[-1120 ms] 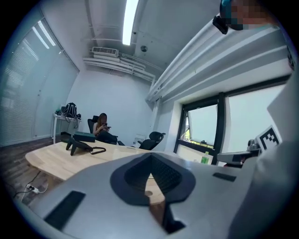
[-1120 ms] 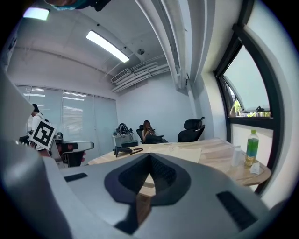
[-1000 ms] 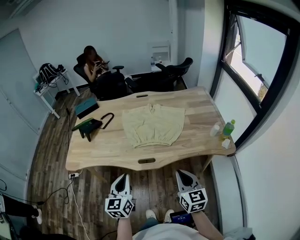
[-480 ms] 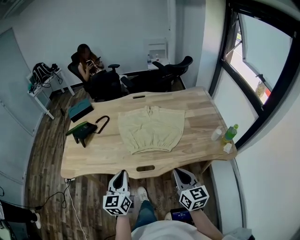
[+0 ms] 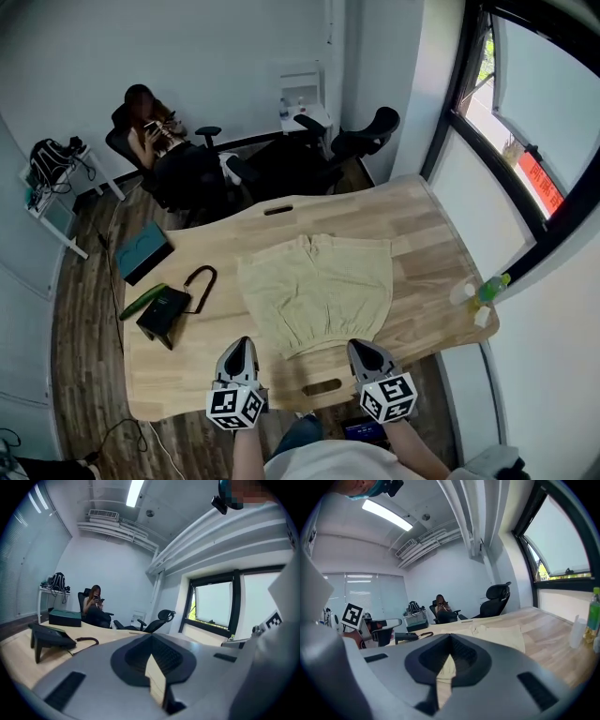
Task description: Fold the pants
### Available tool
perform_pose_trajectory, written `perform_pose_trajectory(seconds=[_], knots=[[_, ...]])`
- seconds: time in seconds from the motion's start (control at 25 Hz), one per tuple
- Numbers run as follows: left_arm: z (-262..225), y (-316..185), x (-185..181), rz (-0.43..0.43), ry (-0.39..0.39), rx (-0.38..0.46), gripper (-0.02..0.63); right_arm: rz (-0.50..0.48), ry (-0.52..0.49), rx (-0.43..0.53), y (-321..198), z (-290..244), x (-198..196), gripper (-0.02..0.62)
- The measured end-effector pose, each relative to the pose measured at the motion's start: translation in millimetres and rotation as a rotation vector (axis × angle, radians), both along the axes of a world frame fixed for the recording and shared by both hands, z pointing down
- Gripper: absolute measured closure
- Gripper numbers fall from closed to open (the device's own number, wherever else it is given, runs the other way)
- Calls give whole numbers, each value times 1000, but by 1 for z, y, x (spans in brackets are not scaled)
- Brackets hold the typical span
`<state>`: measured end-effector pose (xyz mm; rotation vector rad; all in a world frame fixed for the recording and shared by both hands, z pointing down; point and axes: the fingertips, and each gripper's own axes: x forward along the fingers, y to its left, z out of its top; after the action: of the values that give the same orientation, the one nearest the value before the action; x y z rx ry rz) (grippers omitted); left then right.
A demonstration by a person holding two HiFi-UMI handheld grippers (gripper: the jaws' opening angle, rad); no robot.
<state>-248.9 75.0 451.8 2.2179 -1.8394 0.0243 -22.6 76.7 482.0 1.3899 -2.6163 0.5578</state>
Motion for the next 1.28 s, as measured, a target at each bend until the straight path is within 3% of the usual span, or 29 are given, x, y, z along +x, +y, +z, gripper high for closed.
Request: perform_pose_trajectory(seconds=[0.36, 0.68, 1.04, 1.28], knots=[[13, -81, -30, 135, 25, -38, 604, 89, 70, -38, -56, 14, -39, 589], [33, -106, -33, 148, 0, -82, 604, 95, 129, -62, -58, 26, -53, 589], [62, -114, -41, 156, -20, -175, 604, -7, 128, -97, -53, 44, -78, 588], [102, -125, -56, 110, -53, -278, 604, -113, 190, -145, -38, 77, -104, 562]])
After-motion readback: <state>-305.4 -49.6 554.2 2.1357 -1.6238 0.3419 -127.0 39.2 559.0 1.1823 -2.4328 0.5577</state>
